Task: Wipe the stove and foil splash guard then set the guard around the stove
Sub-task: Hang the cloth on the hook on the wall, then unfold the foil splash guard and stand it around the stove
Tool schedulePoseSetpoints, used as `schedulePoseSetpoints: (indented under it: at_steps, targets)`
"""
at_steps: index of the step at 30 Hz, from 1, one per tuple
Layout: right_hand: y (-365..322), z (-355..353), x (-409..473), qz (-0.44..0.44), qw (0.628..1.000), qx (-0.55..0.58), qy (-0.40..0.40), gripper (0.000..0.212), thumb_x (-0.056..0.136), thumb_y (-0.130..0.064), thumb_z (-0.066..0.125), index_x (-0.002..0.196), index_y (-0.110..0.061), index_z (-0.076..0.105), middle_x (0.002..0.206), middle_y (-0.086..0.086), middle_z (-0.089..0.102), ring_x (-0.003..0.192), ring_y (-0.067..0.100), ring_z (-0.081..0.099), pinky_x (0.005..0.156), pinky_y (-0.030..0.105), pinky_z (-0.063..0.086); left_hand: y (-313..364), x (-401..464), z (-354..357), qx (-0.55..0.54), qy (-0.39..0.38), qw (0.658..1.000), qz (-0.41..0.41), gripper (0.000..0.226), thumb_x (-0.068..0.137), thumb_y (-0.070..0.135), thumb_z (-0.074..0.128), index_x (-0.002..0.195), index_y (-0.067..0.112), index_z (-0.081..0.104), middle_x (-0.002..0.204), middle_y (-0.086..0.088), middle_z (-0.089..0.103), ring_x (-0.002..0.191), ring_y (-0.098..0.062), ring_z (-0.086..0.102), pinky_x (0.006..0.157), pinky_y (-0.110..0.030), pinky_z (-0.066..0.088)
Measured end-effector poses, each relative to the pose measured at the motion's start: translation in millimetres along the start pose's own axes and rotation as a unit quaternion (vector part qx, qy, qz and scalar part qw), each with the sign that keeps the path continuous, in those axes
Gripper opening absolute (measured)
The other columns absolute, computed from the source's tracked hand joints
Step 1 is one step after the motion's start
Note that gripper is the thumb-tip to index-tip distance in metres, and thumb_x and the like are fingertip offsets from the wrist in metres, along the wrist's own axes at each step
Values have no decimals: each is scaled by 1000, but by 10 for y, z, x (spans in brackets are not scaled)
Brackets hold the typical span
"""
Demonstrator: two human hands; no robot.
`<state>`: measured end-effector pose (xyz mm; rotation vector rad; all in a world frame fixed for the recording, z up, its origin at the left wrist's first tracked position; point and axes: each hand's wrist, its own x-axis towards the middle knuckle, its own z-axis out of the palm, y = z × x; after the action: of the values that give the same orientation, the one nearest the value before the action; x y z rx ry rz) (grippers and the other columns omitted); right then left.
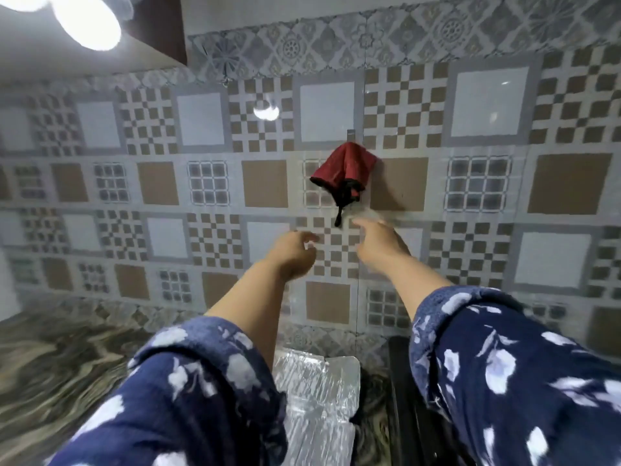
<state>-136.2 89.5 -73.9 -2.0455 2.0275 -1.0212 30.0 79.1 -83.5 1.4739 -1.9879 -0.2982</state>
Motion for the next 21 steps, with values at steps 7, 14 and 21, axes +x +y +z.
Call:
schedulePoseSetpoints:
  at_steps: [7,14,21]
  targets:
    - [-526,761,-1292,-36,976,14,-215,28,90,-13,64,117,-16,65,129,6,62,118,23,57,100,31,43,-690,-1561,3,34,-110,988,-98,35,94,8,45,125,12,61,135,-8,58,125,-21,52,112,-33,34]
    - [-1090,1872,-2441,-108,930,-9,-351,25,89,-16,64,112,-9,69,121,12,67,113,26,61,96,34,47,-1746,-3014,-193,60,-134,962,-232,36,91,11,48,124,12,62,130,-11,61,121,-26,55,100,-26,39]
    - [-1562,2793,-3202,-209,882,-53,-418,26,90,-14,59,111,-24,70,119,7,68,111,24,61,94,31,48,-2700,-4340,-323,49,-99,927,-359,38,91,12,46,125,23,60,134,-7,58,122,-26,53,104,-37,43]
